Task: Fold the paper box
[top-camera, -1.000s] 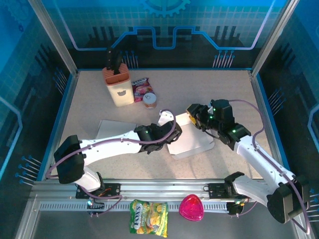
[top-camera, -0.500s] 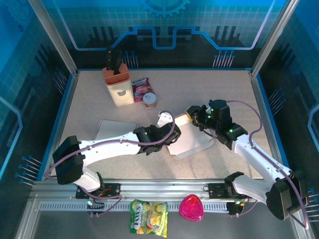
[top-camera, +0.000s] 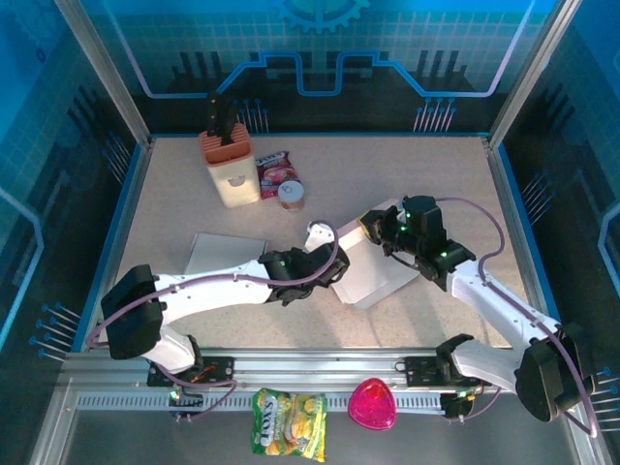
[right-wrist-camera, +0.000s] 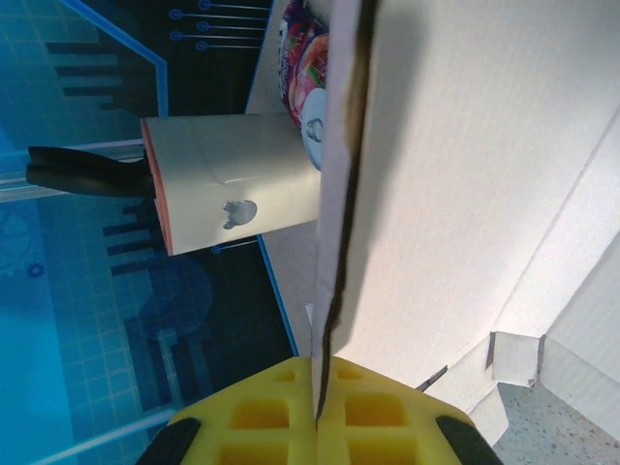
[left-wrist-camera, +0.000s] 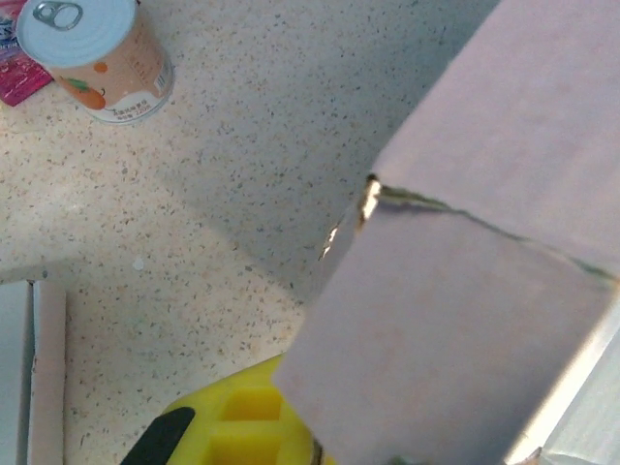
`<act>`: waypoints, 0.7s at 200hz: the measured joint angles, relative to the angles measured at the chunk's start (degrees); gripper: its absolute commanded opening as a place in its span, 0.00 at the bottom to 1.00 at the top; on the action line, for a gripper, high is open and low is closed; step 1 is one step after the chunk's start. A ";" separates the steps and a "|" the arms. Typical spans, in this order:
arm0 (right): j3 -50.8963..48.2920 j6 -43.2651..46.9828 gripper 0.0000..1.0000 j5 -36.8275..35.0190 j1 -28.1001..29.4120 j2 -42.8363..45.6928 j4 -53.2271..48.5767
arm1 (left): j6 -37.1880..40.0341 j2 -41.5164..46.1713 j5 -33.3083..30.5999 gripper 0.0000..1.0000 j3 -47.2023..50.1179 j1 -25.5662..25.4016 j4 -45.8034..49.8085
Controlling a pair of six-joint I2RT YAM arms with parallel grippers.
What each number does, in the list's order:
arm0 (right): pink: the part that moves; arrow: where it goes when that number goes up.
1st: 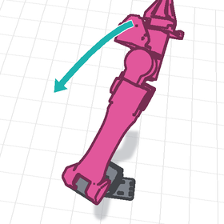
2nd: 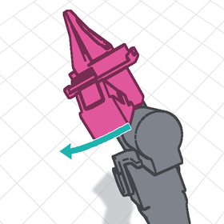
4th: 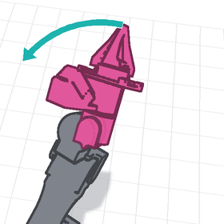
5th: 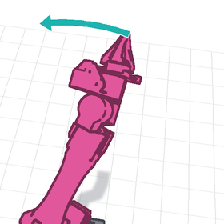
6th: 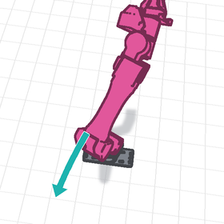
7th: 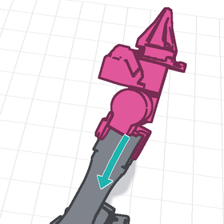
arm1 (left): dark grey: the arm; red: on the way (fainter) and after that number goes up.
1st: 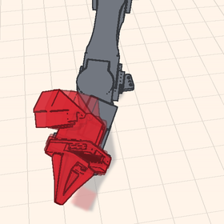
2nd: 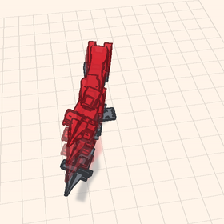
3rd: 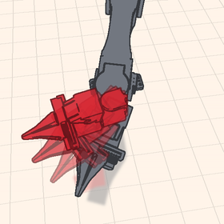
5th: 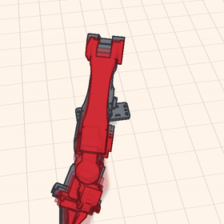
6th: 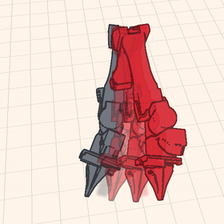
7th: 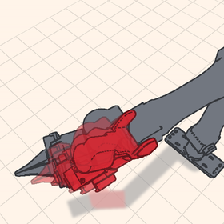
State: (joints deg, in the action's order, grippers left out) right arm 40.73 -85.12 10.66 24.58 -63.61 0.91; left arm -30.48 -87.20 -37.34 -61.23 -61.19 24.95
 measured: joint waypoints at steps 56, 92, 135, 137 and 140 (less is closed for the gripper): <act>-8.76 -2.25 0.00 -1.22 0.24 -3.61 11.26 | -3.21 10.78 3.10 0.54 8.41 1.33 -1.20; -10.47 -3.41 0.00 -1.90 0.66 -3.69 16.17 | -7.21 19.56 6.47 0.55 12.59 4.02 -1.25; -10.91 -3.80 0.00 -2.69 1.03 -3.96 17.84 | -8.90 19.58 9.35 0.57 9.94 4.26 -0.59; -10.91 -3.85 0.00 -2.75 1.03 -3.96 17.86 | -8.96 19.19 9.42 0.57 9.57 4.31 -0.44; -10.91 -3.87 0.00 -2.73 1.05 -3.96 17.86 | -9.09 18.71 9.53 0.57 9.01 4.37 -0.28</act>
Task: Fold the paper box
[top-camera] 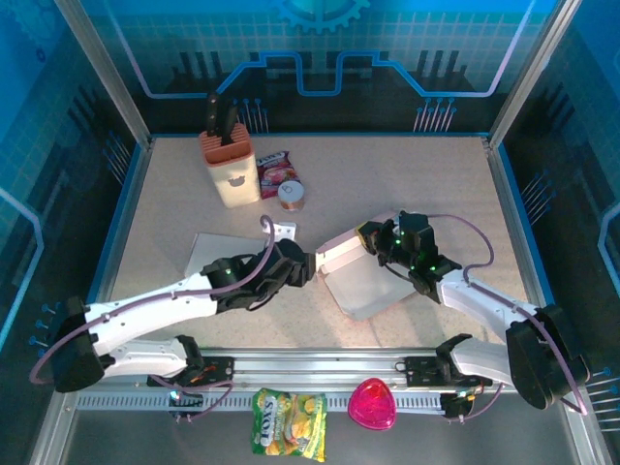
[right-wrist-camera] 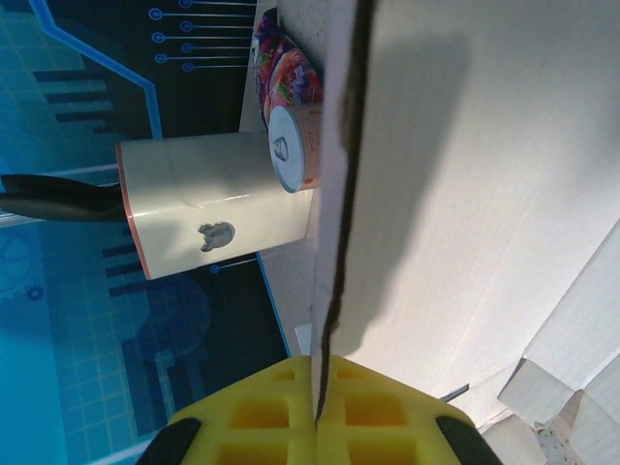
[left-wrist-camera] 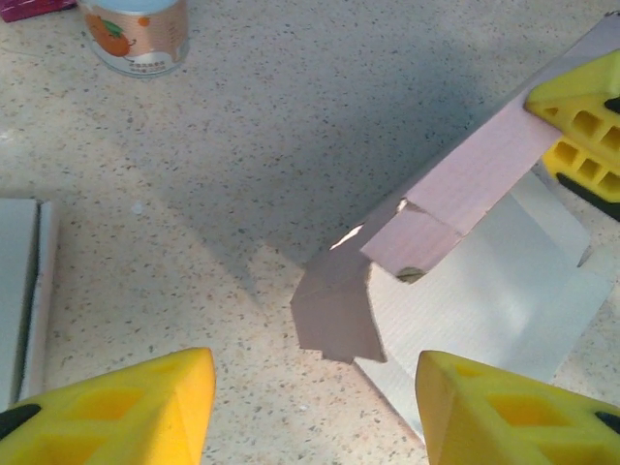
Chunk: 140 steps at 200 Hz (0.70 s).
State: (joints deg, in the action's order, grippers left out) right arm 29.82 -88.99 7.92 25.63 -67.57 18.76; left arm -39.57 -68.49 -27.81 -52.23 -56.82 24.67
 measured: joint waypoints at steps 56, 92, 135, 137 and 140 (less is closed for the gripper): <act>0.17 -2.51 0.00 0.59 -0.22 0.33 -2.05 | -4.07 -5.07 5.27 0.65 -4.92 2.25 -1.03; 1.42 -4.07 0.00 2.93 -2.03 1.51 -5.81 | -4.52 -5.25 8.44 0.78 -5.75 -2.38 -3.39; 2.78 -4.70 0.00 5.42 -3.56 1.92 -8.72 | -5.81 -7.48 8.00 0.96 -7.21 -3.93 -2.75; 2.78 -4.70 0.00 5.49 -3.56 1.99 -8.83 | -5.70 -7.52 7.98 0.96 -7.19 -3.93 -2.80; 2.78 -4.70 0.00 5.60 -3.56 2.12 -9.03 | -5.81 -7.58 7.96 0.96 -7.06 -3.93 -3.02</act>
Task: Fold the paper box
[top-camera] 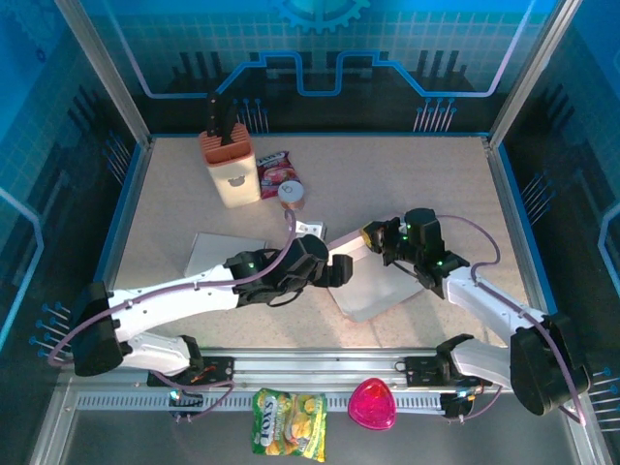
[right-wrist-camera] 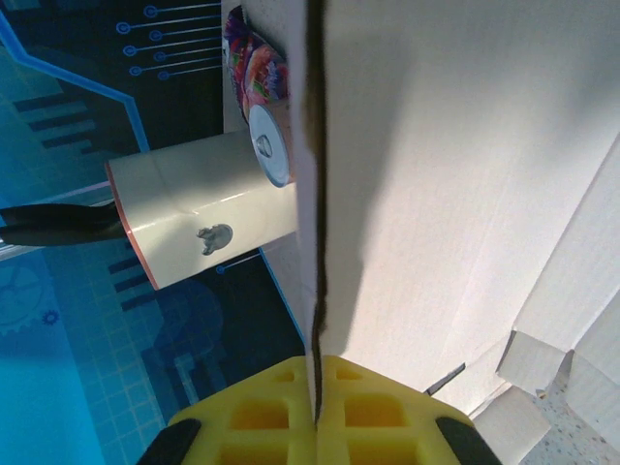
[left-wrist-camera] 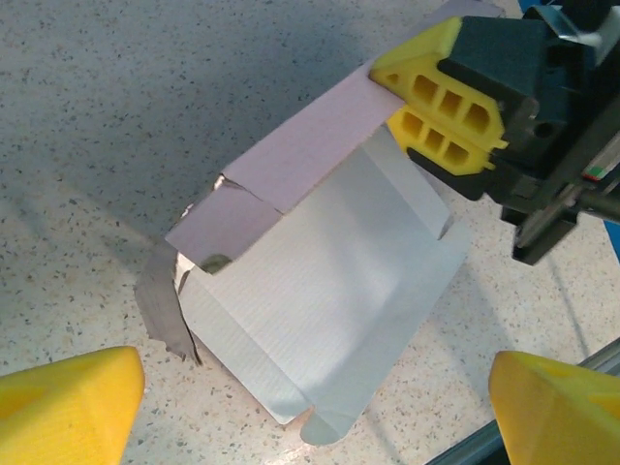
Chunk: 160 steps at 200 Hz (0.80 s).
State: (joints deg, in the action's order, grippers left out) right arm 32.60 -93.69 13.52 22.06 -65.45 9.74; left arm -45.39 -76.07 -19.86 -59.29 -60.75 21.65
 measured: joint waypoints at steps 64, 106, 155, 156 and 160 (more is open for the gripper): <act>0.07 0.04 0.00 0.46 0.00 1.38 -2.43 | -8.76 0.20 2.75 0.91 4.22 -0.68 -9.90; 0.09 0.02 0.00 0.50 0.00 1.25 -2.27 | -14.67 0.59 4.76 0.91 4.72 -1.84 -13.16; 0.11 0.07 0.00 0.57 -0.02 1.27 -2.58 | -17.53 -2.19 5.09 0.91 5.70 -1.25 -15.30; 0.11 0.07 0.00 0.59 -0.02 1.27 -2.60 | -17.53 -2.23 5.09 0.90 5.70 -1.20 -15.26; 0.13 0.09 0.00 0.66 -0.04 1.29 -2.78 | -17.53 -2.34 4.83 0.90 5.70 -0.94 -15.04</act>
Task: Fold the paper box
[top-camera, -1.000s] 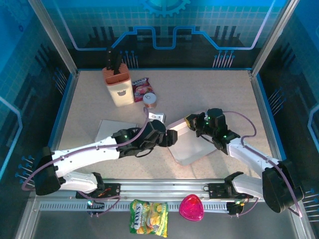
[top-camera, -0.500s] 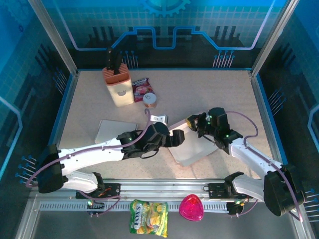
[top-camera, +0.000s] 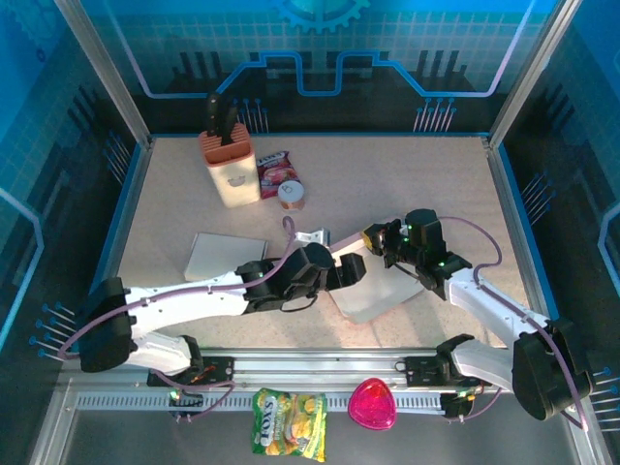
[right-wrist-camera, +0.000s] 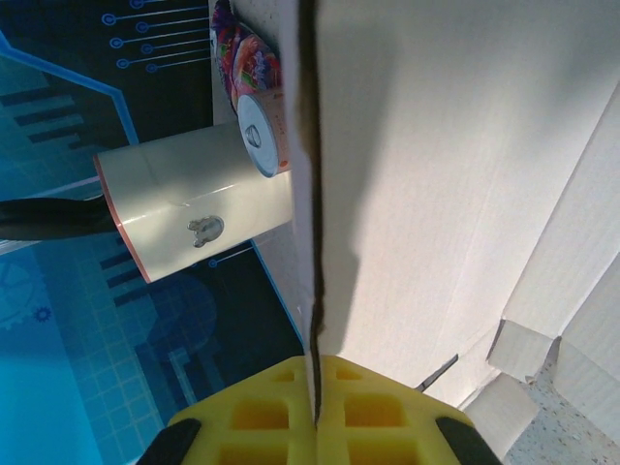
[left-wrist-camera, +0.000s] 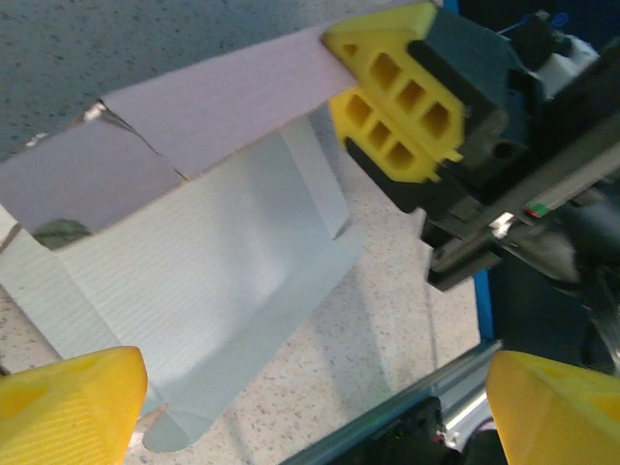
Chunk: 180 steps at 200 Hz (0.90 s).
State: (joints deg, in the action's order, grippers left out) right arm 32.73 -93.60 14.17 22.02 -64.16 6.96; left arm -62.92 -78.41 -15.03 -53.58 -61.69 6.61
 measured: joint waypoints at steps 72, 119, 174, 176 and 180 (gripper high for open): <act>0.39 1.49 0.00 1.53 -1.16 -0.09 -1.05 | 1.99 1.22 -1.31 0.87 3.19 7.23 0.83; -0.81 2.19 0.00 0.85 -1.14 -1.92 6.43 | 3.85 1.62 0.98 0.87 3.19 7.65 0.66; -2.05 3.89 0.00 -2.21 -0.15 -4.35 15.10 | 8.44 14.80 -0.98 0.76 4.44 8.70 6.97; -2.14 3.89 0.00 -2.21 -0.09 -4.59 15.45 | 8.59 15.39 -1.03 0.74 4.72 9.09 7.21; -2.34 3.91 0.00 -2.29 0.00 -5.01 16.15 | 9.09 16.26 -1.20 0.71 5.22 9.77 7.63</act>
State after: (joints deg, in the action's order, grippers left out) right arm 30.39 -89.69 11.88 22.02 -69.17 23.11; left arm -53.82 -62.15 -16.23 -48.36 -51.92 14.24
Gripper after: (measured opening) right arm 0.063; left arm 0.788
